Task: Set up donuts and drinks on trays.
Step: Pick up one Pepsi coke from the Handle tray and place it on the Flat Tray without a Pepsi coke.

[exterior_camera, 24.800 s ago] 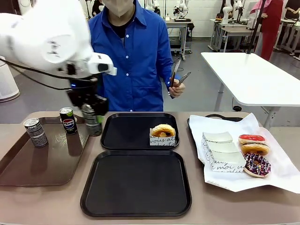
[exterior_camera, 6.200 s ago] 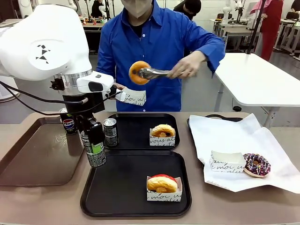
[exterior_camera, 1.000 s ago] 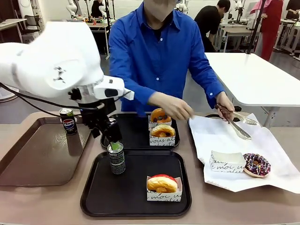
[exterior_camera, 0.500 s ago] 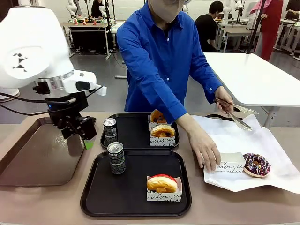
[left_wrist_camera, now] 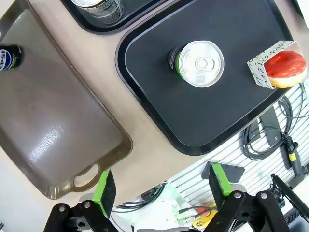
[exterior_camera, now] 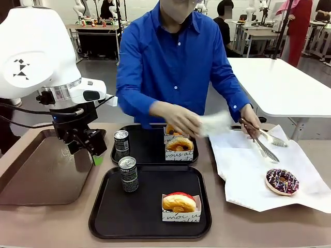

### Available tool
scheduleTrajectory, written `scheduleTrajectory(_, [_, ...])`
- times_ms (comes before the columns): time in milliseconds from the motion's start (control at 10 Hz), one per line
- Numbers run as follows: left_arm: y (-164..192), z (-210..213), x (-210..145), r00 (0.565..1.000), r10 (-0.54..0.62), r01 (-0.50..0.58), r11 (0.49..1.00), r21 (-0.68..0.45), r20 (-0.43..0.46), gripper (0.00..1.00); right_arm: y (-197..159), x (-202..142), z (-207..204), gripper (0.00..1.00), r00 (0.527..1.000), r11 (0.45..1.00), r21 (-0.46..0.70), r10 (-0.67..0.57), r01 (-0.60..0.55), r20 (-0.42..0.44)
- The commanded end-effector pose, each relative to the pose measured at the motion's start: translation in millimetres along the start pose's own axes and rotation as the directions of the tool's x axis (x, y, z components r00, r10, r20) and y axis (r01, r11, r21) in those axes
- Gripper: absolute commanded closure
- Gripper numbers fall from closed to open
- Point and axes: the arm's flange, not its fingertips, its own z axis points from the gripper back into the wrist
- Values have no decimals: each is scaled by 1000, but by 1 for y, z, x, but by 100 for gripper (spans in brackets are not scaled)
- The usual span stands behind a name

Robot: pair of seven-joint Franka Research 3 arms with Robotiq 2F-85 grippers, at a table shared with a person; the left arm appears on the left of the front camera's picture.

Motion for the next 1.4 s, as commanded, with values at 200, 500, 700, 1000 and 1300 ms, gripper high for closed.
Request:
scheduleTrajectory(200, [-1,1,3,1000,-1,1,1000,0,6,0,0,1,-1,0,1000,1000,12,2,-2,4])
scheduleTrajectory(500, [-1,1,3,1000,-1,1,1000,0,6,0,0,1,-1,0,1000,1000,12,2,-2,4])
scheduleTrajectory(700, [19,23,-2,998,65,-66,989,-130,-11,0,0,1,-1,0,1000,1000,12,2,-2,4])
scheduleTrajectory(1000, [111,50,-35,961,263,-275,918,-284,-81,0,0,1,-1,0,1000,1000,12,2,-2,4])
scheduleTrajectory(1300, [187,36,-49,910,409,-414,886,-211,-71,0,0,1,-1,0,1000,1000,12,2,-2,4])
